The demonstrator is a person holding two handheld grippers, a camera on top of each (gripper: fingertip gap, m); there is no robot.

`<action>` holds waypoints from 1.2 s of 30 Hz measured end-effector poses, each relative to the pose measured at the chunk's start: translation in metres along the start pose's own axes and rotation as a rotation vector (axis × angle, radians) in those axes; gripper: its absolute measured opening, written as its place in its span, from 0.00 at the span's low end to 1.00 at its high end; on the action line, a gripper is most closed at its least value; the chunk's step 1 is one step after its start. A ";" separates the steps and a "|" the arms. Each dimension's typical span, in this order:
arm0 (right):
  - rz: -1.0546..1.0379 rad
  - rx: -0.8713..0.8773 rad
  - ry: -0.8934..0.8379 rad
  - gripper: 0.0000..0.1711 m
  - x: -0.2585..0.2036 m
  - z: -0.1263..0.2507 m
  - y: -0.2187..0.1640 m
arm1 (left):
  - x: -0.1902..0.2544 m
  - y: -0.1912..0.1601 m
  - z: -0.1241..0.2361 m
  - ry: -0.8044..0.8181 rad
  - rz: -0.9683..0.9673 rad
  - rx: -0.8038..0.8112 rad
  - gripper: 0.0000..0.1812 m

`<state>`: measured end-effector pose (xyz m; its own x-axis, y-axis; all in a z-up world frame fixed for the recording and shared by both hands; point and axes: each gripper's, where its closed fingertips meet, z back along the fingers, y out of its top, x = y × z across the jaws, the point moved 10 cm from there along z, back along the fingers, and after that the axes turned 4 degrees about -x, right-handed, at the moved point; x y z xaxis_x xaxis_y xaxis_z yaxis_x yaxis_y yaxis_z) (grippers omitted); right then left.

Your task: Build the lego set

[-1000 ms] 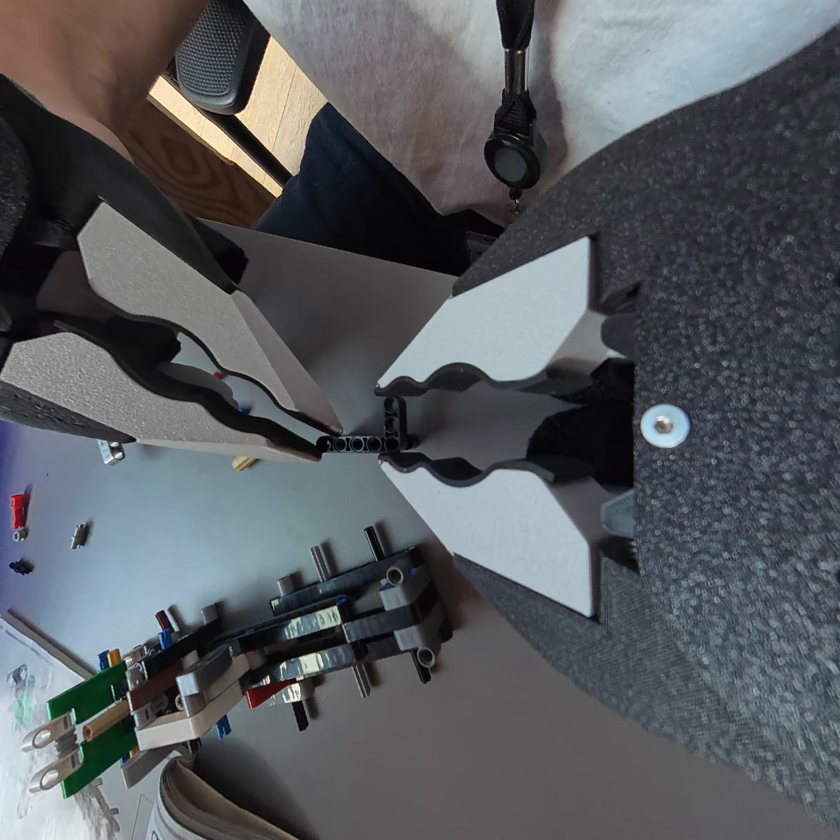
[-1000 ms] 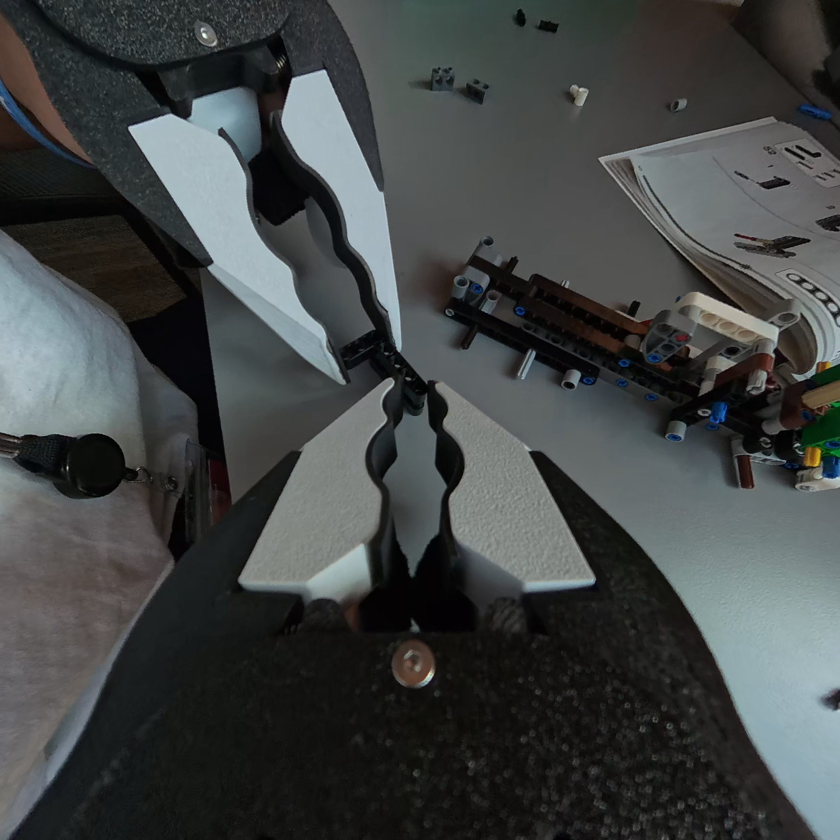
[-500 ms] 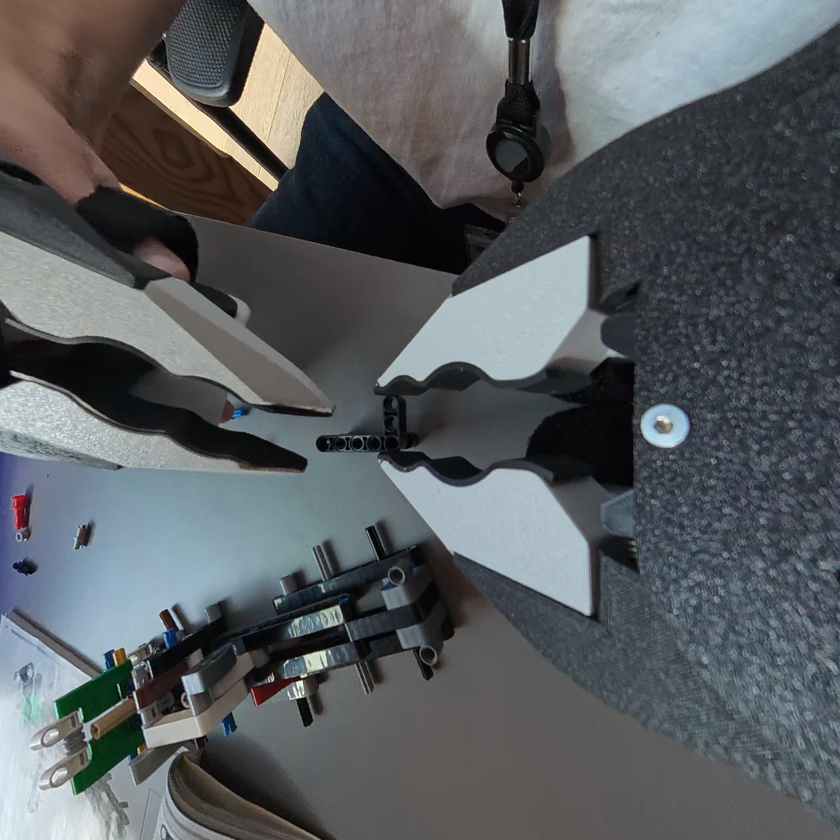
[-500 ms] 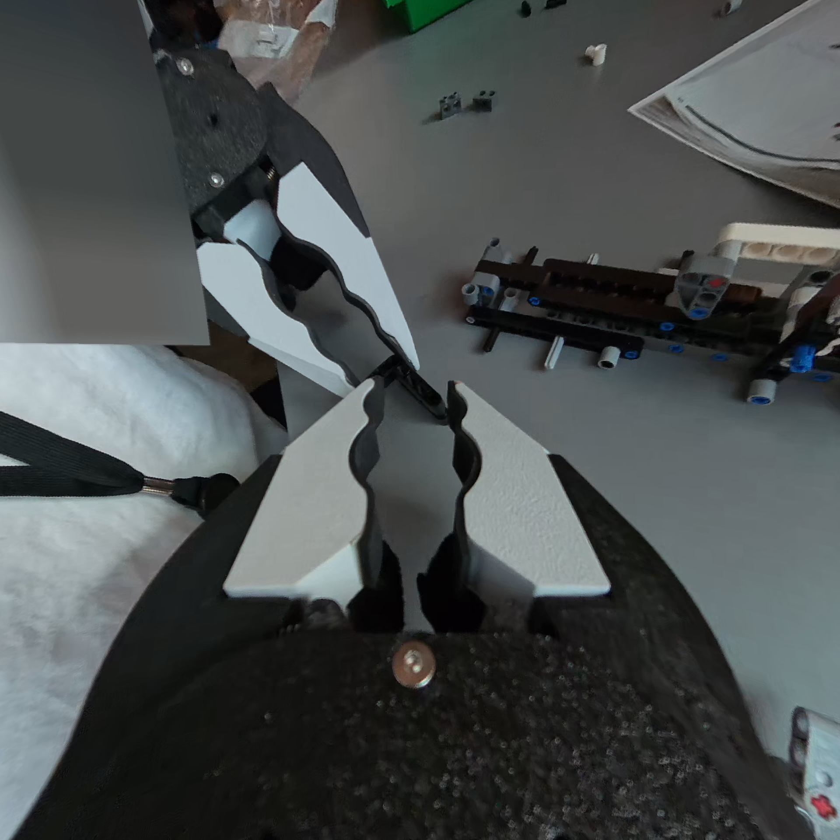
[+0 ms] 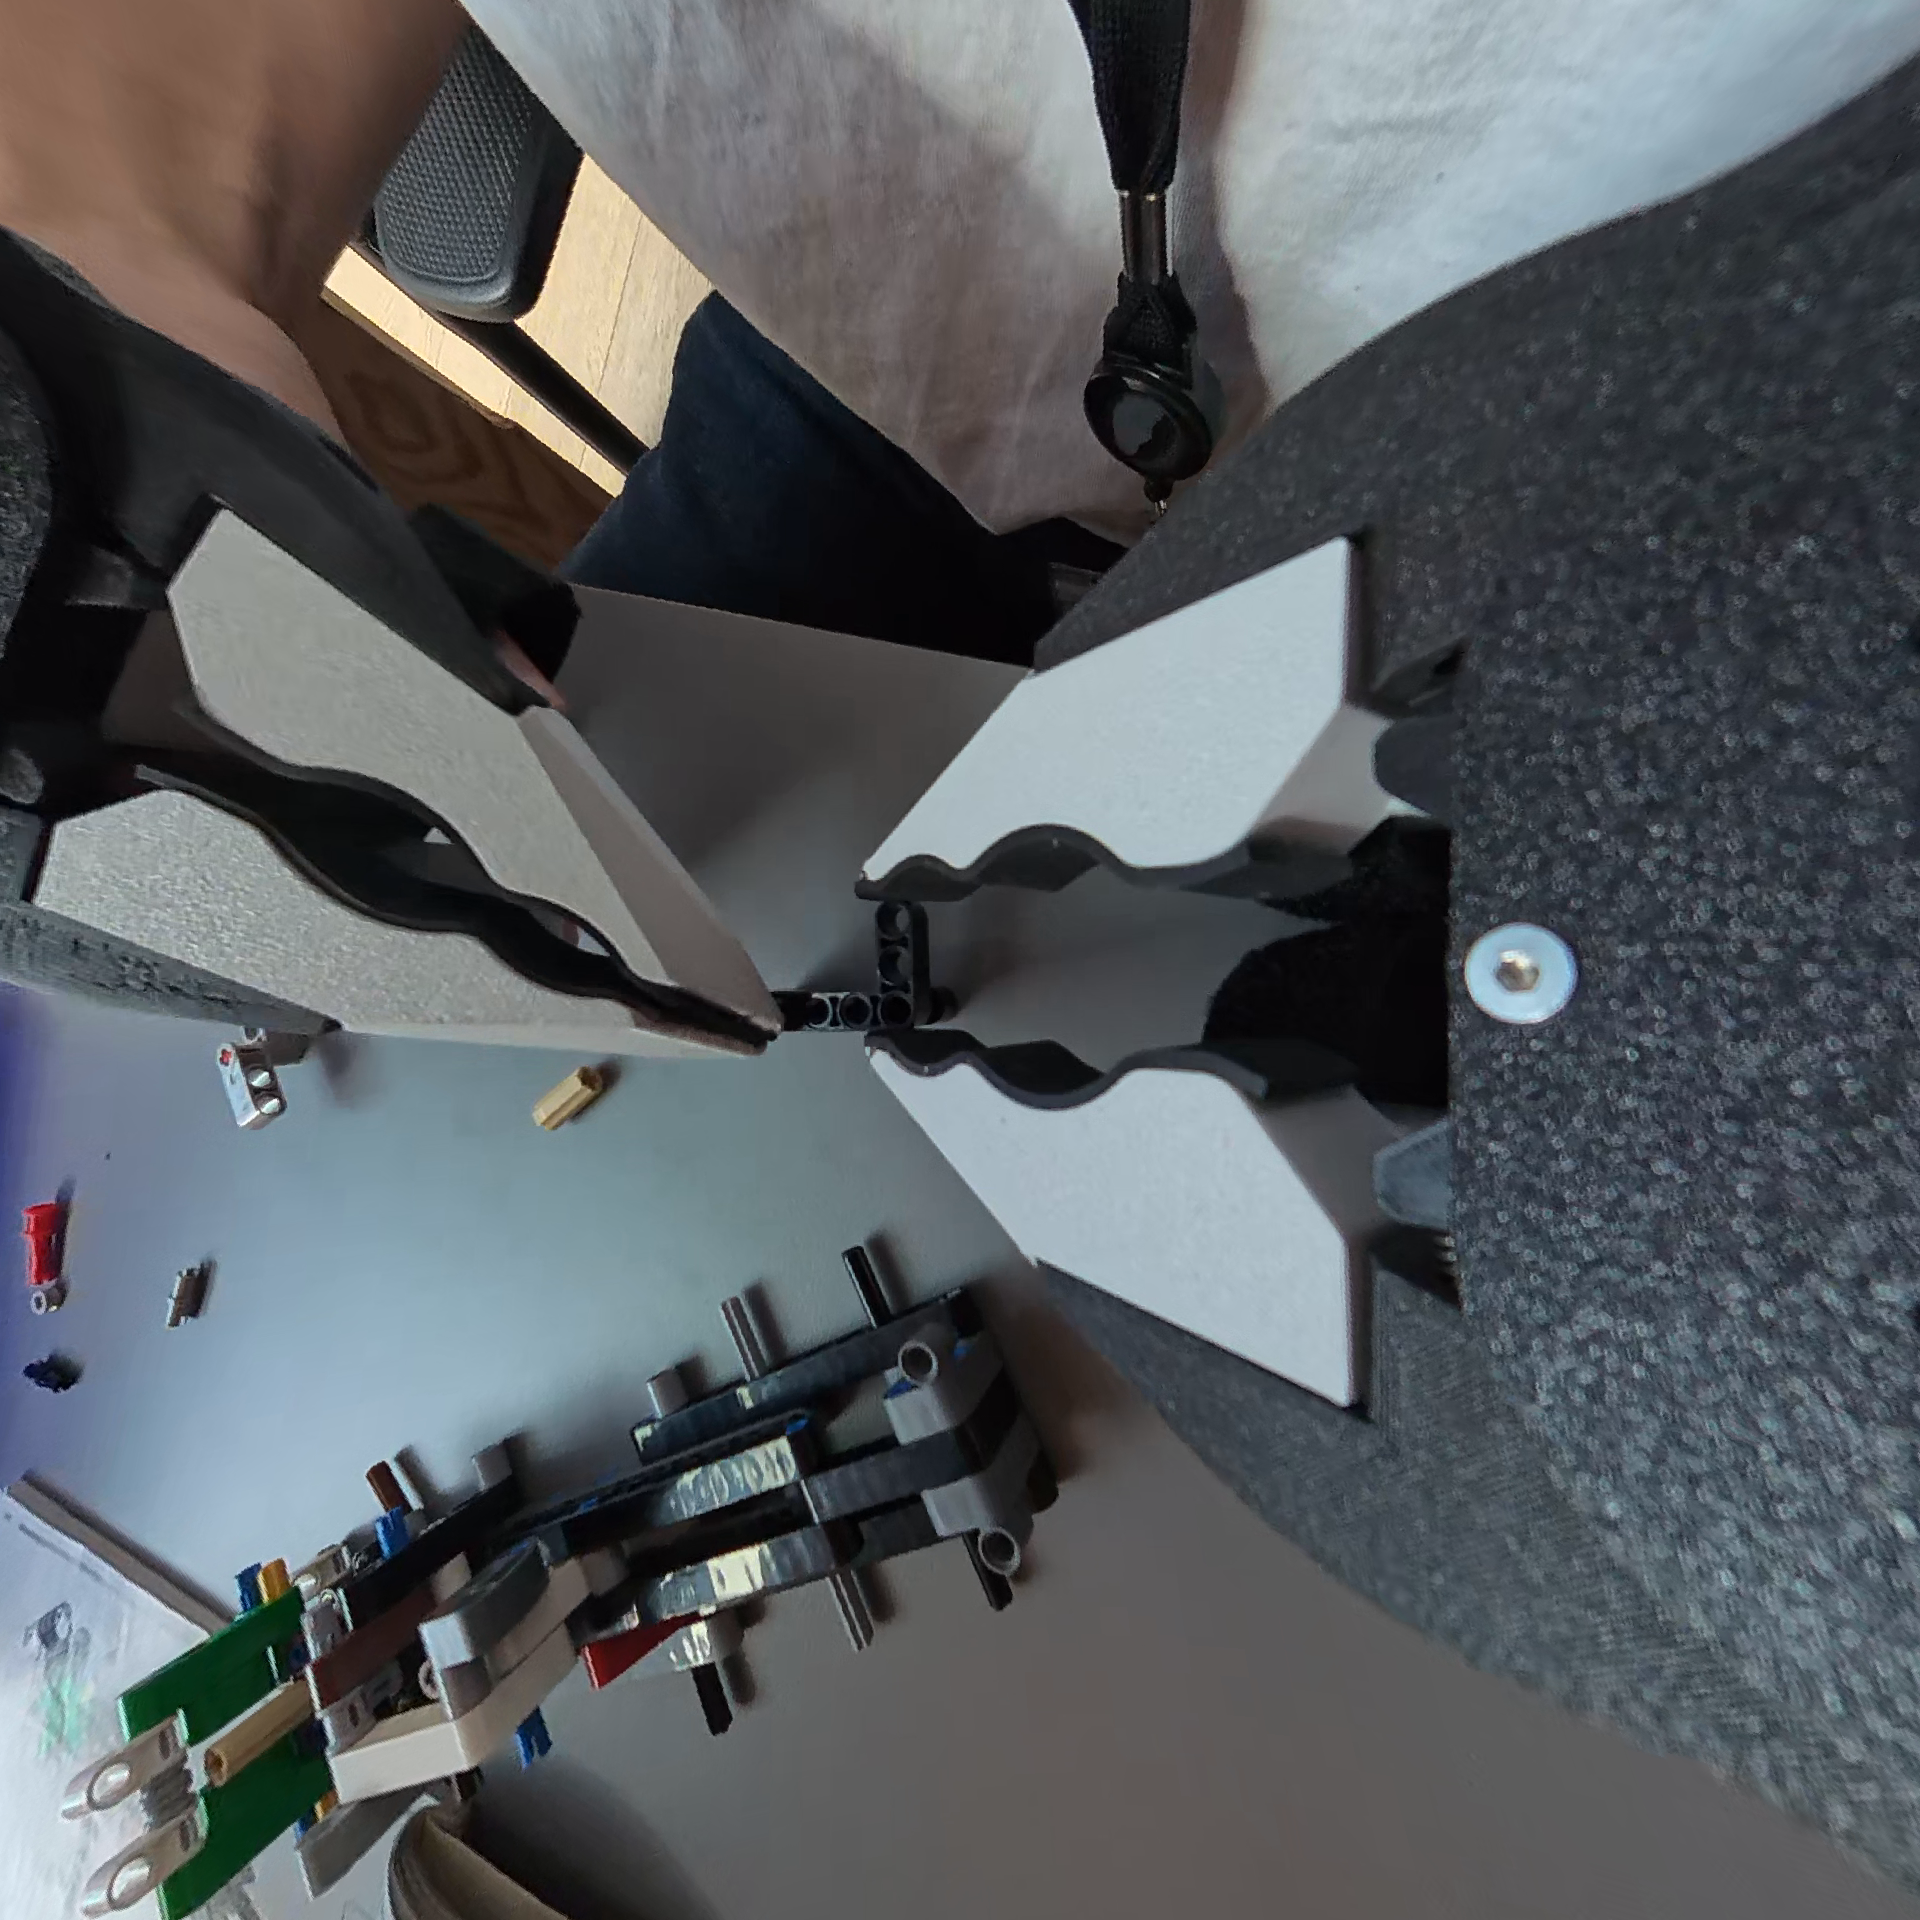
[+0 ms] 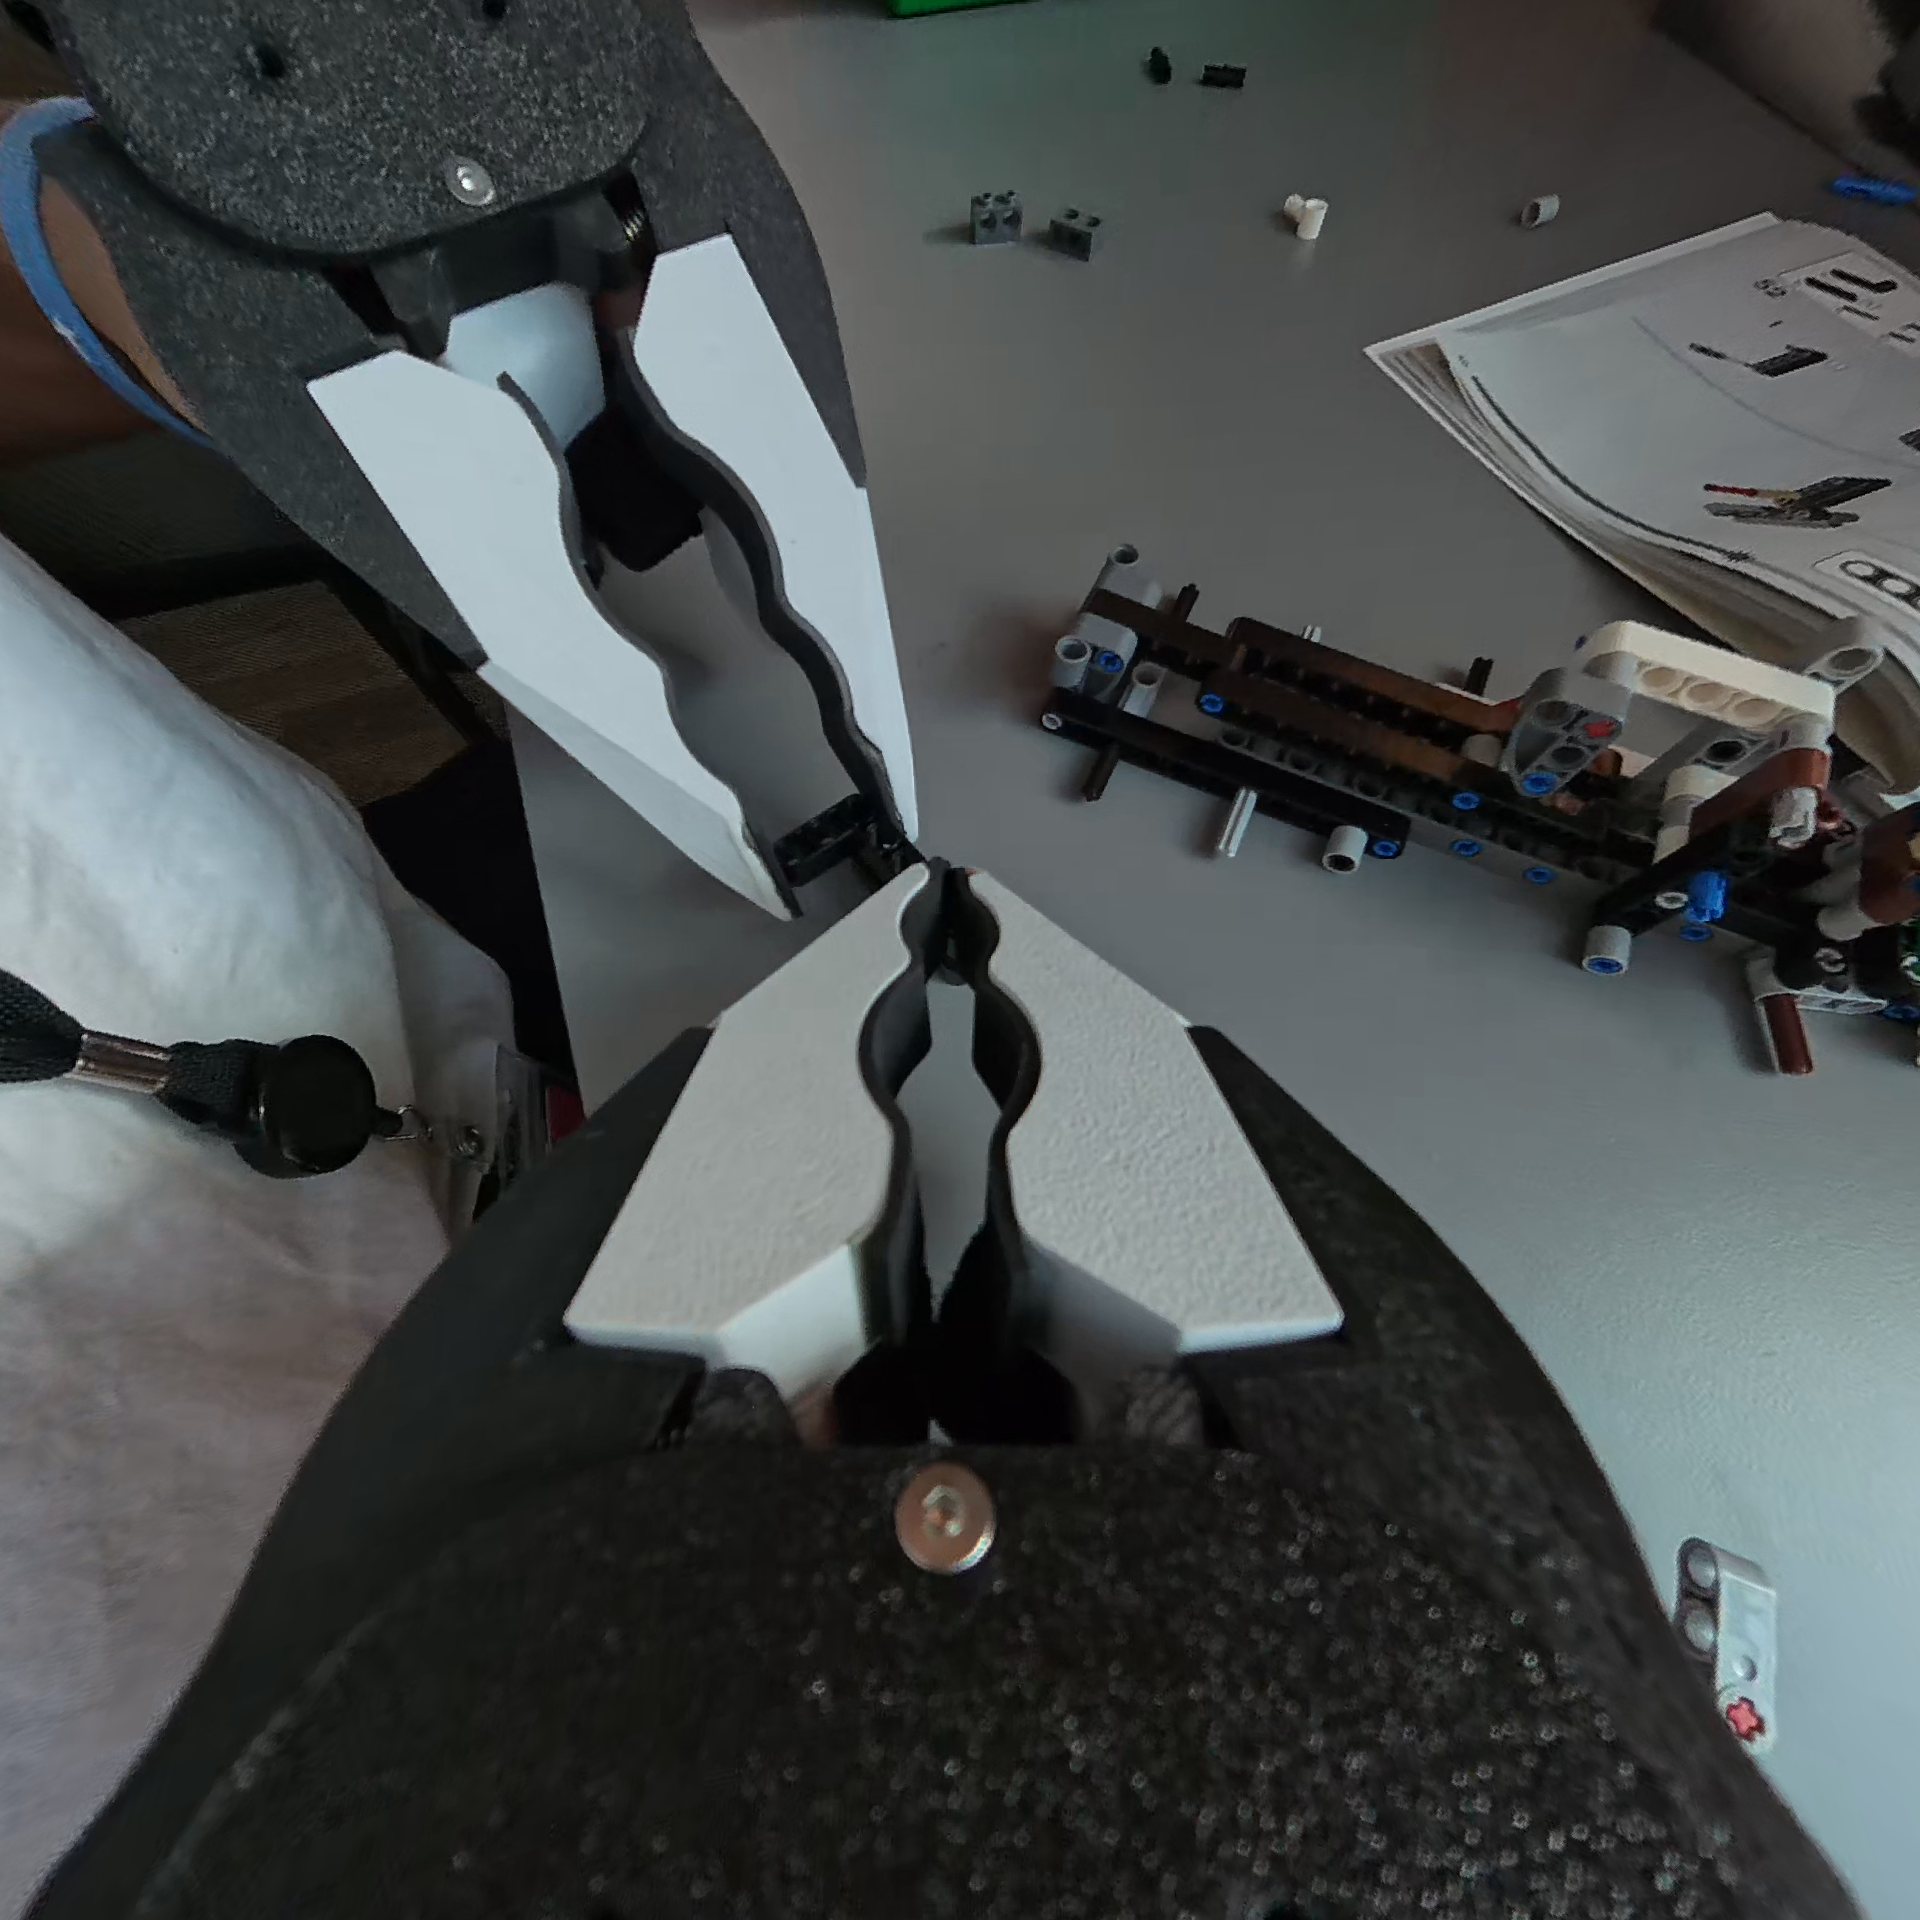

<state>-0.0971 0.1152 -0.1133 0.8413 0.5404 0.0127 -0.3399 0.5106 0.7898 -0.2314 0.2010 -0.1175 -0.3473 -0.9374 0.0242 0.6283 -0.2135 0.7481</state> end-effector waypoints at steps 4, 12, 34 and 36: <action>0.034 -0.007 -0.030 0.00 -0.003 0.000 0.000 | 0.000 0.000 0.000 -0.005 -0.012 0.000 0.13; 0.073 -0.053 -0.050 0.00 -0.007 -0.003 -0.002 | 0.003 -0.001 -0.005 0.007 -0.058 -0.052 0.13; -0.305 0.191 0.343 0.20 0.009 0.013 0.003 | 0.024 0.000 0.016 0.448 -0.982 0.070 0.12; -0.304 0.210 0.349 0.18 0.009 0.012 0.006 | 0.024 0.000 0.016 0.480 -1.058 0.092 0.12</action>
<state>-0.0869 0.1154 -0.1013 0.6861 0.5978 -0.4146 0.0207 0.5536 0.8325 -0.2509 0.1832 -0.1066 -0.3564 -0.3150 -0.8796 0.1226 -0.9491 0.2902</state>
